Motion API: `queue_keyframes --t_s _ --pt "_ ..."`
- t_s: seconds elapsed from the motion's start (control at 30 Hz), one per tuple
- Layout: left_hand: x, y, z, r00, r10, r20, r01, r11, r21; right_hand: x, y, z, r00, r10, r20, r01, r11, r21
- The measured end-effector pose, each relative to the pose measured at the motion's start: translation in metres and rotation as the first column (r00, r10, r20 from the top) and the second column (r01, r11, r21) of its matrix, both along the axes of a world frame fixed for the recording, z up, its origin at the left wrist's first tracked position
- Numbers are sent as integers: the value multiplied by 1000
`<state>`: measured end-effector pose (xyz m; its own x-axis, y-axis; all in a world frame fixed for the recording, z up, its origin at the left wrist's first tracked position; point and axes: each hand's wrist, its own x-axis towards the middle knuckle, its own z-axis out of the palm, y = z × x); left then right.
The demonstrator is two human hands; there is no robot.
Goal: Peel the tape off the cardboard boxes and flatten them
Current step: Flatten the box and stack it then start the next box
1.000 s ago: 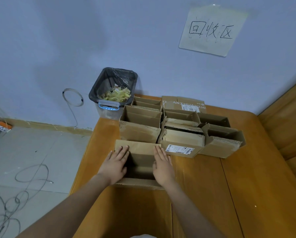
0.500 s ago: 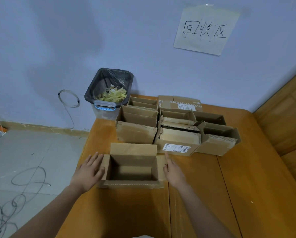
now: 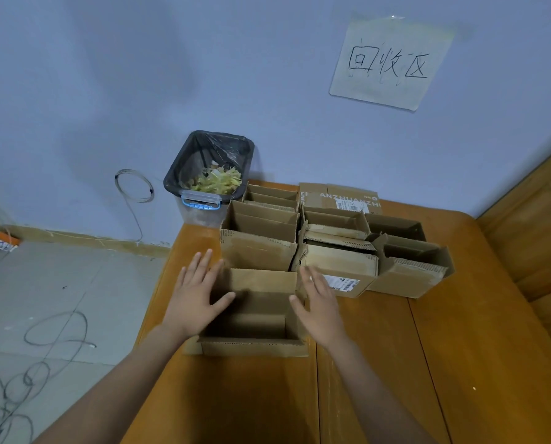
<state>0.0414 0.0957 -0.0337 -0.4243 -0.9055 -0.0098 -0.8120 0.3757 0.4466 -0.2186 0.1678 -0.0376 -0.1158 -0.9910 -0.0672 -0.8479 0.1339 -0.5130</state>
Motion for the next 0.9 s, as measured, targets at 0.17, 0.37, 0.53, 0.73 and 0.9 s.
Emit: queue_keyframes --t_s 0.17,0.37,0.53,0.73,0.9 --pt "-25 -19 13 920 -309 239 298 951 84 15 -6 5 959 229 -167 -203 966 160" --pt "-41 -32 14 786 -468 405 356 877 322 11 -22 3 947 263 -182 -197 928 316" --pt "-43 -17 10 766 -476 431 365 875 318 13 -25 3 951 279 -133 -219 911 349" --pt "-30 7 9 732 -498 465 411 867 281 20 -7 4 928 337 -159 -268 900 345" --pt "-28 23 -1 704 -479 524 417 876 240 15 9 1 891 392 -231 -296 885 360"
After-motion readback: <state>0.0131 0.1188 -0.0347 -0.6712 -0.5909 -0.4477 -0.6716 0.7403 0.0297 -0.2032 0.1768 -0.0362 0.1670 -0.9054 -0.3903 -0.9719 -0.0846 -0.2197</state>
